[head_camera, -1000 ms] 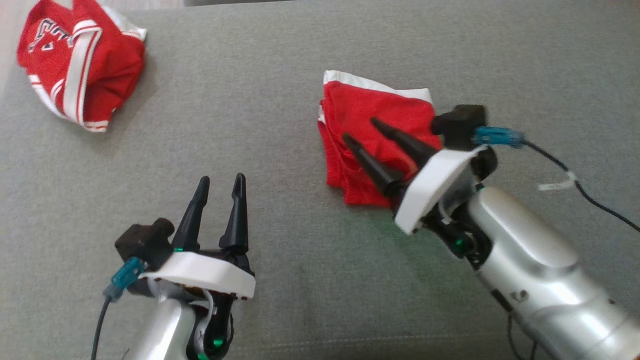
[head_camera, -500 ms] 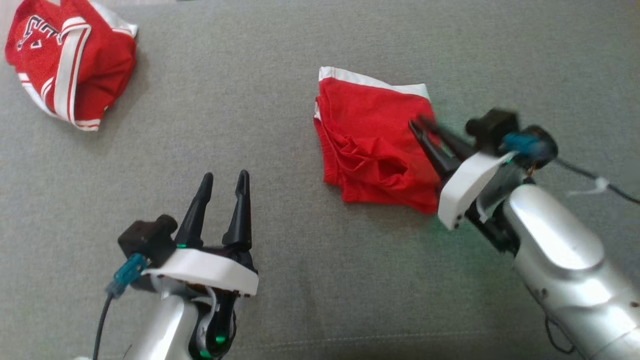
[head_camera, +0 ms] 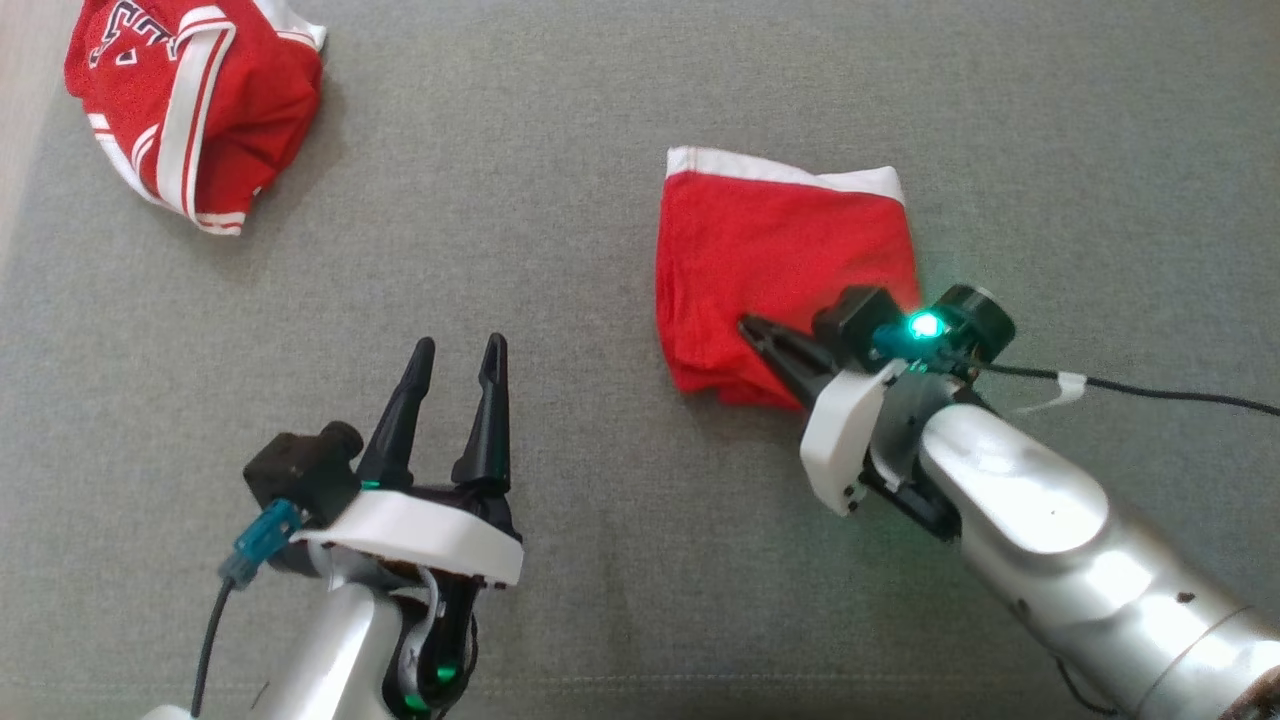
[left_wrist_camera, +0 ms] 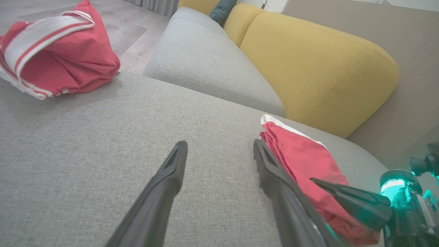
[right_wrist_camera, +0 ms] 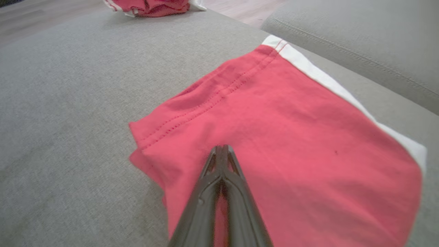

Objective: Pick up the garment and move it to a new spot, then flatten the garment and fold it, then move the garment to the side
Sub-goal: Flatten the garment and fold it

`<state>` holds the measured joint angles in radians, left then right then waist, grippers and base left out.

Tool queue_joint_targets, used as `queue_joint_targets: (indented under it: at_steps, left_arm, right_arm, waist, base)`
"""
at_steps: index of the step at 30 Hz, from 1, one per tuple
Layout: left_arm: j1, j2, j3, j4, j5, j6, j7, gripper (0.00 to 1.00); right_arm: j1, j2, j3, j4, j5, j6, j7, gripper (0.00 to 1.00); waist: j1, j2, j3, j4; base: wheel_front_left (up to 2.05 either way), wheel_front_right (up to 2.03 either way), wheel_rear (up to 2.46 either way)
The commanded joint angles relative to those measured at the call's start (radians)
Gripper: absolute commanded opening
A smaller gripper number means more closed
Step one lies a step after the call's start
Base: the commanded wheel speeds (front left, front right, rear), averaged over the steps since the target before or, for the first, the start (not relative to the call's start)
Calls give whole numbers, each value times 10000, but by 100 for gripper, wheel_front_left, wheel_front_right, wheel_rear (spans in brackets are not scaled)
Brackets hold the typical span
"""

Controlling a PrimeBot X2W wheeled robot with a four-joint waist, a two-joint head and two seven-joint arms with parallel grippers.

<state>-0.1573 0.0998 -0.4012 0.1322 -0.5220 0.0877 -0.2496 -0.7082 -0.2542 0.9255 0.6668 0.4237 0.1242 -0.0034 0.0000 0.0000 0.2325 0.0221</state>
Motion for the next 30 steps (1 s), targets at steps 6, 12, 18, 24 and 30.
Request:
queue_joint_targets:
  at_steps: [6,12,18,24,30]
  left_arm:
    - [-302,33,381,-281,33,-9,-115,100]
    - [-208,10,404,-198,-4,2,-117,100]
    - [-132,-5,486,-55,-2,-43,-119,100]
    - [-156,-97,662,-103,249,-108,-120,100]
    - [-16,-201,1008,-126,672,-86,-121,100]
  right_arm:
    - [-312,399,796,195,654,65,-317,0]
    - [-371,593,1277,665,1146,65,-868,0]
    - [-378,764,824,919,1360,65,-1969,53]
    - [-16,948,-788,1080,1286,65,-2516,100]
    - [977,1203,-3386,352,254,65,-2579,100]
  waist:
    - [0,0,-39,6]
    - [0,0,-214,-50]
    - [0,0,-614,-282]
    - [0,0,-1096,-548]
    - [0,0,-1487,-773]
  base:
    - [0,0,0]
    - [0,0,0]
    - [0,0,0]
    - [0,0,0]
    - [0,0,0]
